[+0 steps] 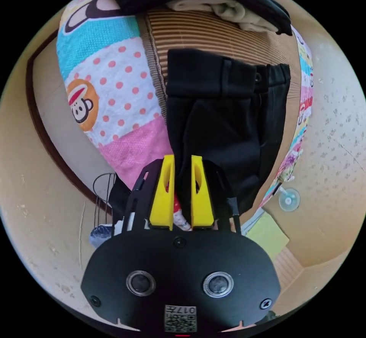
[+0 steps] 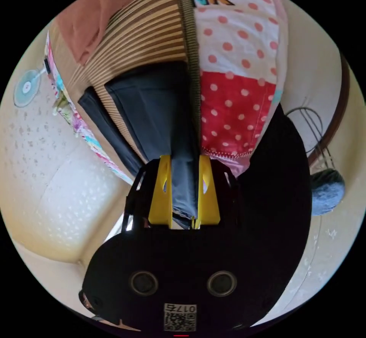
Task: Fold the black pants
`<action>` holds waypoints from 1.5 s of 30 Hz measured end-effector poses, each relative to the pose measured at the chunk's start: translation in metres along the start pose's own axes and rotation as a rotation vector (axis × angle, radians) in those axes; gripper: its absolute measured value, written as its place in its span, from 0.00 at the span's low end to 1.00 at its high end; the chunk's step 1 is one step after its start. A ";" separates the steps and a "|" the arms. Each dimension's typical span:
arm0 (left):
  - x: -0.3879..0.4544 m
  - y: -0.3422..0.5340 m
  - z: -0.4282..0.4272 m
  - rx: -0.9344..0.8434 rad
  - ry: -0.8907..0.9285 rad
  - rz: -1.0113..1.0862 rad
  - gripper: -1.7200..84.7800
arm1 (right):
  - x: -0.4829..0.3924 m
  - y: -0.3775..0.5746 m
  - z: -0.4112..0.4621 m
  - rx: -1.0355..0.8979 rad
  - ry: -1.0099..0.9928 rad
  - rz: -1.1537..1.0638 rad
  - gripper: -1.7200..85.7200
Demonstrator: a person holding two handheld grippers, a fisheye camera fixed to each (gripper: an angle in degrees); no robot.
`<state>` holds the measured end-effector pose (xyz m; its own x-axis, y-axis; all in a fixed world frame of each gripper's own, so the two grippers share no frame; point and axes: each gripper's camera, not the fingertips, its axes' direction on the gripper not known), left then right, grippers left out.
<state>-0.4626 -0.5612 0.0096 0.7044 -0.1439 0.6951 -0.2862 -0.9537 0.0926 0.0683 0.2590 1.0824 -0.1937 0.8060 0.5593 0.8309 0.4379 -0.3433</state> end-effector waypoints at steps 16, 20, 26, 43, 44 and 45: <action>0.215 0.037 -0.100 0.165 0.342 0.659 0.06 | -0.263 -0.009 0.045 -0.040 0.163 -0.607 0.04; 0.314 -0.002 -0.055 0.194 0.273 0.690 0.10 | -0.345 -0.056 0.076 0.083 0.128 -0.580 0.04; 0.361 -0.005 0.029 0.160 0.070 0.683 0.10 | -0.374 -0.070 0.155 0.112 0.279 -0.653 0.03; 0.246 0.084 0.036 0.048 -0.237 0.731 0.11 | -0.181 -0.046 0.251 -0.182 1.181 -0.825 0.02; 0.240 0.085 0.011 0.150 -0.232 0.696 0.13 | -0.174 -0.045 0.241 -0.180 1.169 -0.808 0.02; 0.237 0.083 -0.002 0.201 -0.229 0.675 0.14 | -0.170 -0.045 0.237 -0.180 1.164 -0.802 0.02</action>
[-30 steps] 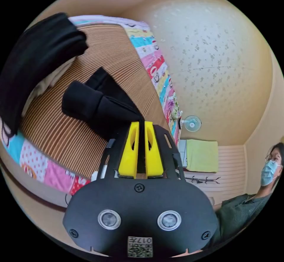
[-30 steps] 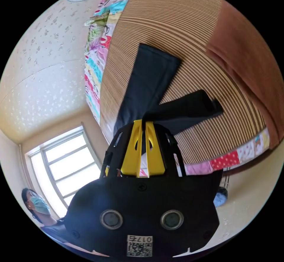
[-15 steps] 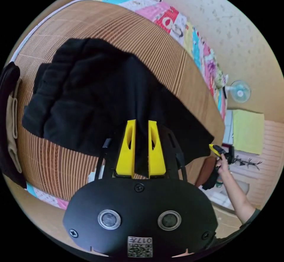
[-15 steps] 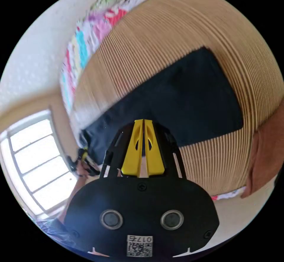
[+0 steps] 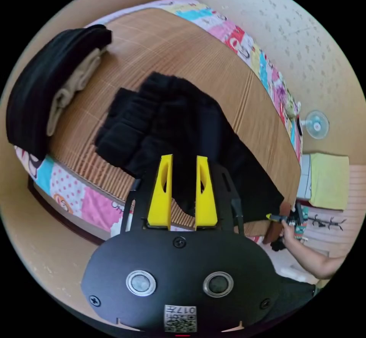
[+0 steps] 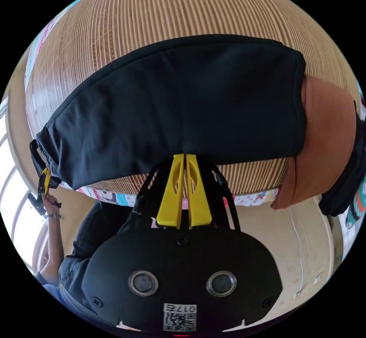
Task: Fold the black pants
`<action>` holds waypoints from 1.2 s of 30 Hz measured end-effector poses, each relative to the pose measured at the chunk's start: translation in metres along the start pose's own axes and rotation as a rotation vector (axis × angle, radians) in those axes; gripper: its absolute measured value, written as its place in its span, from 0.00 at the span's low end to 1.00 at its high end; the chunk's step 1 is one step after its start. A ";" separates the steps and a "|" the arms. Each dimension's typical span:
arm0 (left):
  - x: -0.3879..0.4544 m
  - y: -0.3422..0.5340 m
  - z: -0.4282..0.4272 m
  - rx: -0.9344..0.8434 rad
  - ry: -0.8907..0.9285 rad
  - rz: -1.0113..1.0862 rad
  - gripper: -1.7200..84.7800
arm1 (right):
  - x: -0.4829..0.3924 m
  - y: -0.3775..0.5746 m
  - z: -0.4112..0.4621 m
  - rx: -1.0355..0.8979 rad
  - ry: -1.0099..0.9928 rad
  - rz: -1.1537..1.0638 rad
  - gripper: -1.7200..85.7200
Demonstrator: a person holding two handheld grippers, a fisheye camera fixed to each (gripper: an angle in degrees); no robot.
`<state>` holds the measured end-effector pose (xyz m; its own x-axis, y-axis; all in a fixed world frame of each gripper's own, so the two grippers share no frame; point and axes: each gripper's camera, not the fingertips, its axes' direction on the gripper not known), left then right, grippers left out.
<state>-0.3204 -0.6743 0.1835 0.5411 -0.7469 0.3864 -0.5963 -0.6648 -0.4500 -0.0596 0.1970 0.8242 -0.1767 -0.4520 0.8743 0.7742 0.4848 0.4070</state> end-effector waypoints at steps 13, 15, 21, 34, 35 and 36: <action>-0.078 -0.137 0.030 -0.501 -0.042 0.241 0.10 | 0.021 0.100 0.033 0.025 -0.197 0.177 0.02; -0.073 -0.146 0.006 -0.499 0.105 0.416 0.07 | 0.015 0.108 0.036 0.024 -0.196 0.185 0.02; -0.185 -0.146 -0.048 -0.276 0.275 0.126 0.07 | -0.004 0.125 0.050 0.035 -0.236 0.219 0.02; -0.259 -0.041 0.074 0.008 0.660 -0.496 0.18 | -0.051 0.144 0.073 0.002 -0.269 0.167 0.02; -0.261 -0.042 0.085 0.015 0.711 -0.516 0.13 | -0.052 0.145 0.072 0.004 -0.269 0.158 0.02; -0.263 -0.043 0.088 0.027 0.734 -0.528 0.11 | -0.052 0.146 0.072 0.006 -0.270 0.155 0.02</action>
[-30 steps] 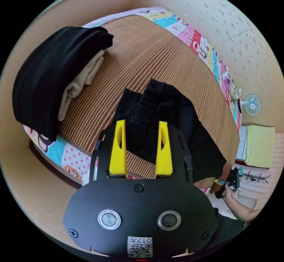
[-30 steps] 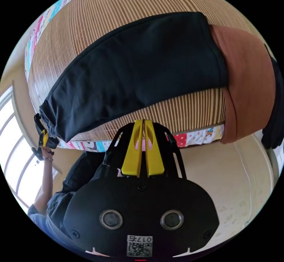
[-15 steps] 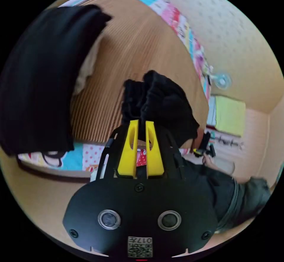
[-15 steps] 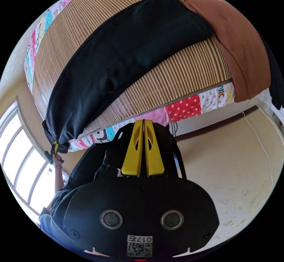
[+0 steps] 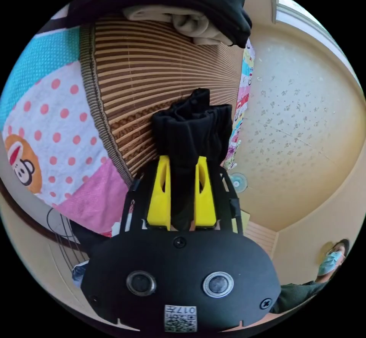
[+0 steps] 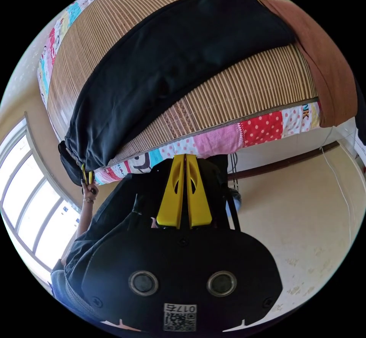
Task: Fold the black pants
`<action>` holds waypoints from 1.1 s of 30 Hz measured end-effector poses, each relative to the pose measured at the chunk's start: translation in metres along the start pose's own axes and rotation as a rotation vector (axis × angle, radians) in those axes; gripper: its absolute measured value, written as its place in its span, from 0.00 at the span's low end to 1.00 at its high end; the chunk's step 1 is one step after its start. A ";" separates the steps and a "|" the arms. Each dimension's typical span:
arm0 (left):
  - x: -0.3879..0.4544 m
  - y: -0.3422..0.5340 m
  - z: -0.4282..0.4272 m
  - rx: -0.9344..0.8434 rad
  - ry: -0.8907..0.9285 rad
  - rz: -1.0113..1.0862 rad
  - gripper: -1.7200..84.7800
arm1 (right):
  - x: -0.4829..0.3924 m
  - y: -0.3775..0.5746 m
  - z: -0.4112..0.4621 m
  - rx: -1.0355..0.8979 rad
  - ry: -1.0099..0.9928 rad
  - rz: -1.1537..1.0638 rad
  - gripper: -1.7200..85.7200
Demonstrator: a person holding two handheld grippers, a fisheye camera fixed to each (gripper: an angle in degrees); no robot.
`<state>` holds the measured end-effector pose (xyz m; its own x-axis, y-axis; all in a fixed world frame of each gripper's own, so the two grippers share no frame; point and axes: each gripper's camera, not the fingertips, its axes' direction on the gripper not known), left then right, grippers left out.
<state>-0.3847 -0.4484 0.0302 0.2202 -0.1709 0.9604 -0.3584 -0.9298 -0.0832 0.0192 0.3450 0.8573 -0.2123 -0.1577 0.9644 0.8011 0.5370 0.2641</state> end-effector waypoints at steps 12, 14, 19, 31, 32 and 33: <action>0.152 0.064 0.068 -0.286 0.009 0.751 0.08 | 0.041 0.016 -0.013 0.035 -0.130 0.001 0.02; 0.184 0.109 0.117 -0.393 -0.074 0.912 0.08 | 0.060 0.018 -0.022 0.051 -0.179 0.032 0.02; 0.190 0.209 0.233 -0.688 -0.300 1.205 0.11 | 0.101 0.022 -0.047 0.124 -0.359 0.115 0.02; 0.051 0.152 0.266 -0.463 -0.560 0.836 0.21 | 0.194 0.033 -0.097 0.143 -0.478 0.189 0.02; 0.028 0.131 0.261 -0.404 -0.576 0.742 0.23 | 0.199 0.032 -0.100 0.131 -0.479 0.194 0.02; 0.017 0.121 0.259 -0.385 -0.579 0.698 0.24 | 0.201 0.031 -0.102 0.124 -0.479 0.195 0.02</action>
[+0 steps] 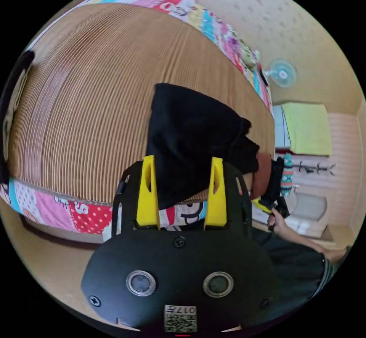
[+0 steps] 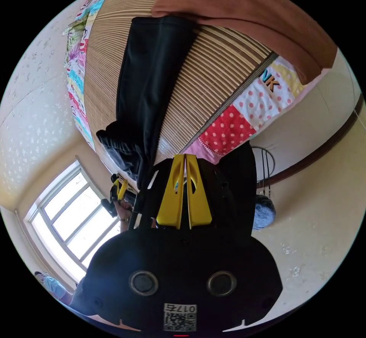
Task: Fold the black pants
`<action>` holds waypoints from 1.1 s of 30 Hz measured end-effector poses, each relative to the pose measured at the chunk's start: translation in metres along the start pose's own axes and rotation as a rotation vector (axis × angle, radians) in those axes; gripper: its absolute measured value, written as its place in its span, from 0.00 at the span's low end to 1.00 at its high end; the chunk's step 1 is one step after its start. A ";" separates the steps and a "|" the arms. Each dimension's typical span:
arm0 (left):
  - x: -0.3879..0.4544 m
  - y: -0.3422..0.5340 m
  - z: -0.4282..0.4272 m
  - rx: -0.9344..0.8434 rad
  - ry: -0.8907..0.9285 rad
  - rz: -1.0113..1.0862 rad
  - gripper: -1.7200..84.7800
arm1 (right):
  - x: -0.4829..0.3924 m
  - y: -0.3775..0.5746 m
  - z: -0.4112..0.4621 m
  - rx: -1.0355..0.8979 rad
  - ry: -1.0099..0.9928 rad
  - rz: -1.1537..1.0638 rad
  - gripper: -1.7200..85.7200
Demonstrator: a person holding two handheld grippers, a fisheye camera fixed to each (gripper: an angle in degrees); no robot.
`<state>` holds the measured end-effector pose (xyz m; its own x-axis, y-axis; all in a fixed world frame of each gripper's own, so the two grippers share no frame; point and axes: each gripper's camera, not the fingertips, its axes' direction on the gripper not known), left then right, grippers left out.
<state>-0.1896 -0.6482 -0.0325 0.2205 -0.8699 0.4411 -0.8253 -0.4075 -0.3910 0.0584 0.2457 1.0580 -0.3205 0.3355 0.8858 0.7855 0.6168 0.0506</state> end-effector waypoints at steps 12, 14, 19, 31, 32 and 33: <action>-0.114 0.037 0.096 -0.204 0.617 -0.167 0.10 | -0.115 -0.064 -0.021 -0.140 0.025 -0.318 0.02; -0.092 0.039 0.077 -0.177 0.652 -0.031 0.10 | -0.153 -0.077 -0.001 -0.202 -0.025 -0.375 0.02; -0.021 0.041 0.038 -0.186 0.600 0.214 0.09 | -0.197 -0.092 0.050 -0.327 -0.074 -0.311 0.02; 0.184 0.049 0.102 -0.218 0.031 0.589 0.13 | -0.137 -0.132 -0.013 -0.625 -0.572 -0.232 0.03; 0.195 0.053 0.118 -0.214 -0.010 0.641 0.13 | -0.114 -0.148 -0.046 -0.554 -0.583 -0.207 0.03; 0.198 0.054 0.124 -0.209 -0.016 0.662 0.13 | -0.102 -0.156 -0.063 -0.520 -0.586 -0.186 0.03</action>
<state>-0.1264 -0.8771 -0.0668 -0.3578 -0.9216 0.1505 -0.8712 0.2715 -0.4090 0.0023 0.0707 0.9891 -0.5830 0.6676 0.4630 0.7913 0.3374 0.5099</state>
